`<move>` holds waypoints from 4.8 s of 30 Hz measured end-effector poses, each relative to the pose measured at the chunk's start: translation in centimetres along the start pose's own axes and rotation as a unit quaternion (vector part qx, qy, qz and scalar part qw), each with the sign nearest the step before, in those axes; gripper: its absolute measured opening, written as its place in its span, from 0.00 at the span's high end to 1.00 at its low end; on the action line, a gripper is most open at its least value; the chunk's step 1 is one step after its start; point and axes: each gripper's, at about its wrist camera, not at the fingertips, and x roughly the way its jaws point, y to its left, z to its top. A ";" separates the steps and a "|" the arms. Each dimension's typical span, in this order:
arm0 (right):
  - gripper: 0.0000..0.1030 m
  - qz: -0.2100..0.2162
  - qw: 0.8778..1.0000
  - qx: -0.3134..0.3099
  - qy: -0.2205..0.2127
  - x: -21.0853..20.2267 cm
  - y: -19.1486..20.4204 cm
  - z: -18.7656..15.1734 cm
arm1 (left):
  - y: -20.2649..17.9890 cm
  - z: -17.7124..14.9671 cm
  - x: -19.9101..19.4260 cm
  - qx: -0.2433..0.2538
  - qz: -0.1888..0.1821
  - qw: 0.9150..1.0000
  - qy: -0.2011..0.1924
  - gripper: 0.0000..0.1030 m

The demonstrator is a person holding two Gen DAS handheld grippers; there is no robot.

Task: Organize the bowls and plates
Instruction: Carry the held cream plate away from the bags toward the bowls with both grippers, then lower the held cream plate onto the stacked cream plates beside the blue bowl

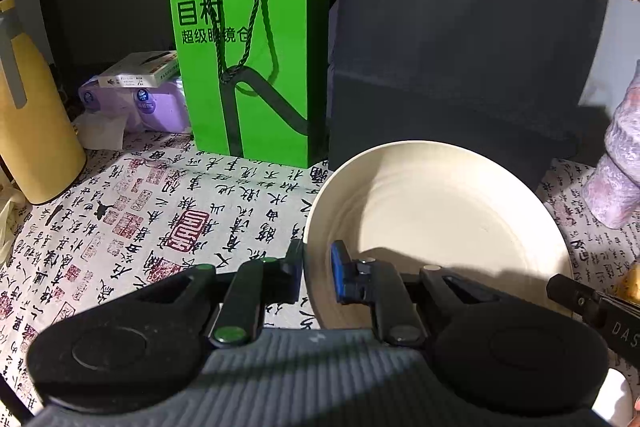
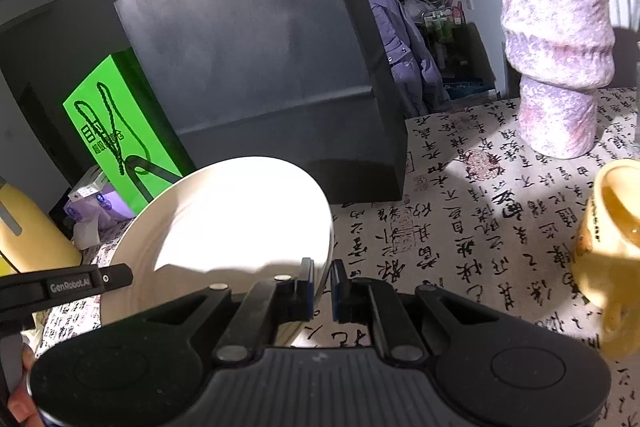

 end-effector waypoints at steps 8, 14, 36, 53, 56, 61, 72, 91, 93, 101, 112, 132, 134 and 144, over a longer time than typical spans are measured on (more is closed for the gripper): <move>0.92 -0.007 1.000 0.001 -0.011 -3.3 0.1 -0.6 | -0.4 -0.8 -2.6 0.002 -0.010 1.000 -0.008 0.85; 0.92 -0.012 1.000 0.002 -0.019 -5.8 -0.2 -1.0 | -0.9 -1.7 -4.5 0.004 -0.016 1.000 -0.012 0.85; 0.92 -0.017 0.999 0.007 -0.044 -13.7 -1.0 -3.4 | -1.6 -4.4 -11.4 0.007 -0.039 0.999 -0.033 0.85; 0.92 -0.022 0.998 0.008 -0.059 -18.8 -0.5 -5.9 | -1.2 -6.8 -16.1 0.005 -0.054 0.998 -0.044 0.85; 0.92 -0.024 0.998 0.007 -0.062 -19.6 -0.4 -6.4 | -1.0 -7.3 -16.9 0.003 -0.058 0.997 -0.048 0.85; 0.92 -0.026 0.997 0.007 -0.065 -20.8 -0.4 -7.2 | -1.0 -8.0 -18.0 0.005 -0.060 0.997 -0.052 0.85; 0.92 -0.030 0.997 0.003 -0.073 -23.2 -0.1 -9.2 | -0.3 -9.6 -20.3 -0.003 -0.074 0.995 -0.062 0.85; 0.92 -0.035 0.995 -0.006 -0.089 -26.8 1.9 -12.7 | 2.3 -12.8 -24.4 -0.018 -0.101 0.991 -0.087 0.85; 0.92 -0.035 0.995 -0.008 -0.091 -27.1 2.1 -13.0 | 2.7 -13.1 -24.6 -0.020 -0.103 0.991 -0.087 0.85; 0.92 -0.031 0.995 -0.017 -0.096 -28.1 3.2 -14.4 | 4.6 -14.4 -25.8 -0.038 -0.113 0.989 -0.092 0.85; 0.91 -0.021 0.994 -0.027 -0.103 -29.0 5.0 -16.5 | 7.1 -16.1 -26.3 -0.053 -0.116 0.987 -0.099 0.85; 0.91 -0.009 0.995 -0.018 -0.093 -28.1 6.3 -20.3 | 10.1 -19.0 -25.8 -0.052 -0.121 0.985 -0.108 0.85; 0.91 -0.009 0.996 -0.017 -0.090 -27.9 6.3 -20.7 | 10.2 -19.4 -25.8 -0.050 -0.124 0.985 -0.113 0.85; 0.91 -0.010 0.997 -0.011 -0.078 -27.4 6.2 -22.3 | 10.6 -20.8 -25.4 -0.042 -0.125 0.985 -0.111 0.85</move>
